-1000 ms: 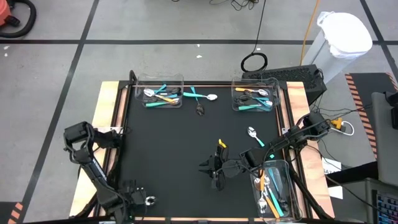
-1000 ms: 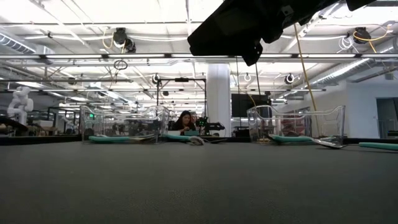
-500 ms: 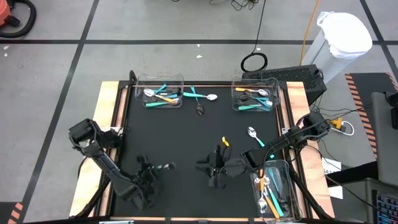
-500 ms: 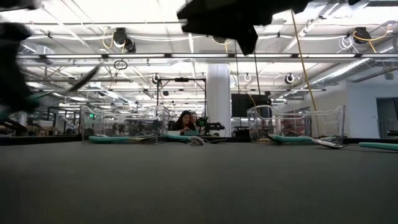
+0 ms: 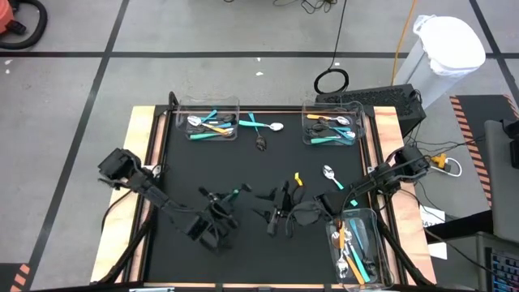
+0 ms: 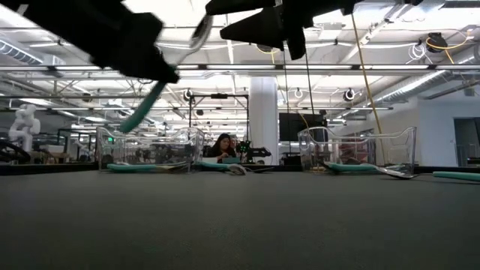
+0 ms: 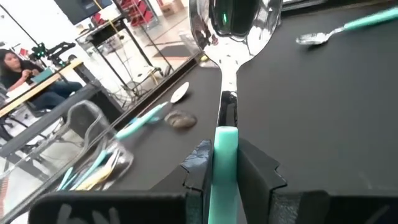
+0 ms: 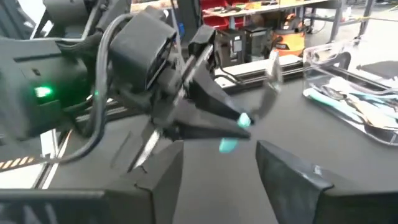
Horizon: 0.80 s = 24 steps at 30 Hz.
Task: Sort silverware by color (type)
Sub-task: Put the light blue spoon into the top right transparent bin
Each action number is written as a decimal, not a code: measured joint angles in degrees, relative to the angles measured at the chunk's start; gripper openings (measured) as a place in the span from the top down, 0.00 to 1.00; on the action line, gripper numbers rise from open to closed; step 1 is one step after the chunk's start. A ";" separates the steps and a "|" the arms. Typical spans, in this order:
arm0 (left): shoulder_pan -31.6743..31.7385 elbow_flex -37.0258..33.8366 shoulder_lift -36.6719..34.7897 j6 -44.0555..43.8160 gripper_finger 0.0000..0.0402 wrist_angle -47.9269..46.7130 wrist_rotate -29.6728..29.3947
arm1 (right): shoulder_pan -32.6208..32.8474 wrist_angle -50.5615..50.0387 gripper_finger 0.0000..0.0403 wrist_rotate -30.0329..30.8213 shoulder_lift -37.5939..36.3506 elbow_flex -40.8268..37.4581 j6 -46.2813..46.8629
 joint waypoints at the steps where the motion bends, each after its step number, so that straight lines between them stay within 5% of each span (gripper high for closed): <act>1: 0.71 0.00 0.00 3.71 0.85 3.53 0.12 | -0.39 0.51 0.48 0.00 0.00 0.00 -0.04; 9: 3.19 0.04 -0.09 33.92 0.85 25.35 5.00 | -3.45 1.77 0.46 6.06 -0.02 0.00 -0.09; 16: 3.49 0.07 -0.09 36.42 0.85 26.93 5.01 | -3.42 0.12 0.56 6.48 -0.02 0.00 0.72; 24: 3.49 0.07 -0.09 36.40 0.85 26.49 3.16 | 0.62 -3.73 0.57 23.61 -5.28 0.00 -10.95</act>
